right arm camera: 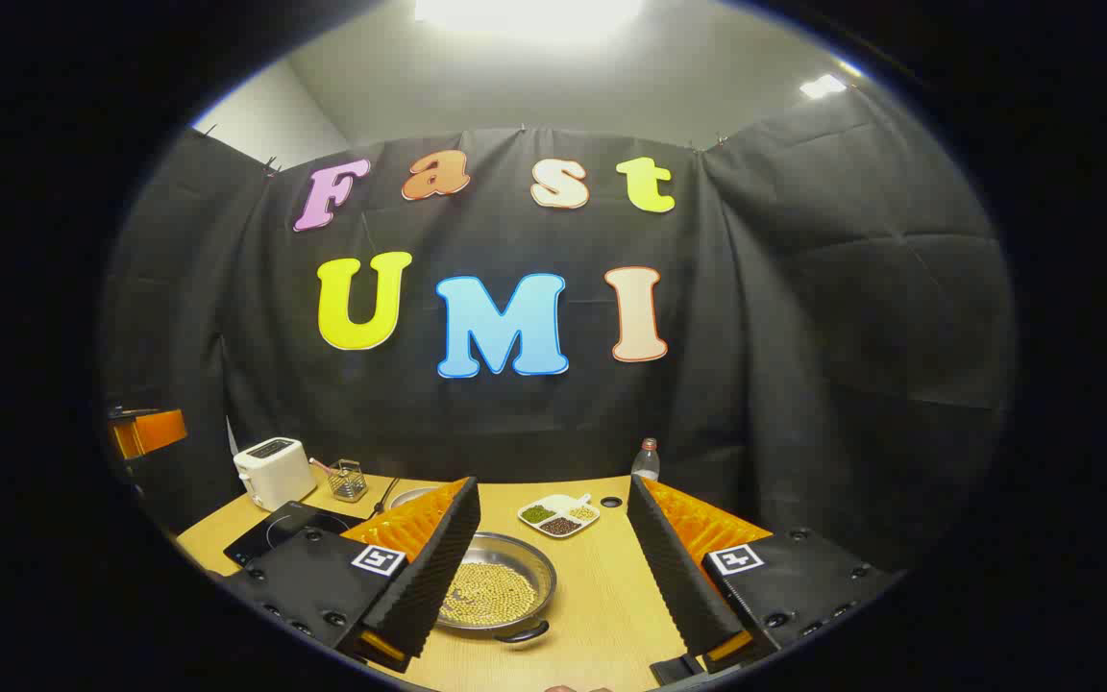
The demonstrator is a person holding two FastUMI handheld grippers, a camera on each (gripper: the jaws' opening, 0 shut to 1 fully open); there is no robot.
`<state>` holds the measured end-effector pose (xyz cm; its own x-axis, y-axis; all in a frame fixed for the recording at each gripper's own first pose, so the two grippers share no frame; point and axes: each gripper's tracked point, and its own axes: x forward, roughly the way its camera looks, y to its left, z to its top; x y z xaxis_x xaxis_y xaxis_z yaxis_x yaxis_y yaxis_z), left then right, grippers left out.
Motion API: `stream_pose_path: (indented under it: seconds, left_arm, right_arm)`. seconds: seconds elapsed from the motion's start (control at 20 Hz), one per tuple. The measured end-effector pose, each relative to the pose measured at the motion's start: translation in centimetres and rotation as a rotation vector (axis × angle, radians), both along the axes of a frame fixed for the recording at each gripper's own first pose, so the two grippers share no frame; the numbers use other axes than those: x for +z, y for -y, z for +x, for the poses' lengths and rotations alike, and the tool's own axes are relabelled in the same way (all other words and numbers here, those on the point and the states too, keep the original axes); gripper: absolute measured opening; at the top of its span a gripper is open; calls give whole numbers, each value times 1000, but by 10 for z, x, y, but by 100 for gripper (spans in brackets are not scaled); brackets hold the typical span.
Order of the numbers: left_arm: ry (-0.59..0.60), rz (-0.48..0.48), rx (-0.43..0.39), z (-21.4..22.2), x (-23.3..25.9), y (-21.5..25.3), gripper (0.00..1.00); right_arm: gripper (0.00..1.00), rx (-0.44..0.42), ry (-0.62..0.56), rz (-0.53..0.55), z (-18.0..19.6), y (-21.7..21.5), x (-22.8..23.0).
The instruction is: First push the handle of the pot to place it horizontally, then grasp the pot with both hands and set it on the induction cooktop.
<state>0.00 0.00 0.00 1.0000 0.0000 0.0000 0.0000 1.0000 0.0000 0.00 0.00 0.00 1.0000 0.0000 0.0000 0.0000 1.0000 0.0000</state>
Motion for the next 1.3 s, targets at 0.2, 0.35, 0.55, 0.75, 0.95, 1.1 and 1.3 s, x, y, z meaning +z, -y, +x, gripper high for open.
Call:
stream_pose_path:
  seconds: [0.2, 0.35, 0.55, 0.75, 0.95, 1.1, 1.3]
  left_arm:
    - [-10, 10, -12, -5, -6, -1, 92]
    - [-12, 4, -18, -10, -8, -3, 88]
    - [-16, -3, -24, -15, -11, -2, 92]
    - [-28, -8, -29, -24, -17, -3, 88]
    - [-47, -21, -42, -33, -27, 0, 92]
    - [-53, -19, -39, -39, -31, -4, 88]
    - [-69, -26, -31, -46, -36, -11, 92]
  right_arm:
    - [96, 7, -15, 2, -4, -3, -7]
    - [99, 5, -19, -6, -8, -3, -9]
    - [98, 5, -32, -17, -18, -2, -16]
    - [99, 19, -57, -12, -26, -4, -23]
    - [98, 59, -102, -17, -28, -13, -34]
    - [99, 103, -140, -25, -20, -28, -38]
    - [99, 157, -214, -49, -6, -47, -50]
